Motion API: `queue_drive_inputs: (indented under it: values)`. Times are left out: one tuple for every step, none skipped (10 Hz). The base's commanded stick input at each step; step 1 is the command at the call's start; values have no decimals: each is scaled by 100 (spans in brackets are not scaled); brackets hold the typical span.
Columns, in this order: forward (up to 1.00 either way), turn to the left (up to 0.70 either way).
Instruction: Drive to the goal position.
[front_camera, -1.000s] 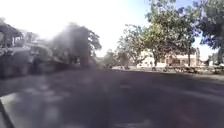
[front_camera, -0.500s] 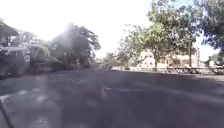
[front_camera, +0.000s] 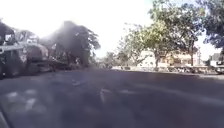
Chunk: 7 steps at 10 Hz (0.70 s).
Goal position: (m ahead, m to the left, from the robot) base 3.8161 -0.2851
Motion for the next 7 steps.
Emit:
queue_drive_inputs:
  values:
    - [50, 0]
    - [50, 0]
    - [50, 0]
    - [50, 0]
    - [50, 0]
    - [50, 0]
    - [50, 0]
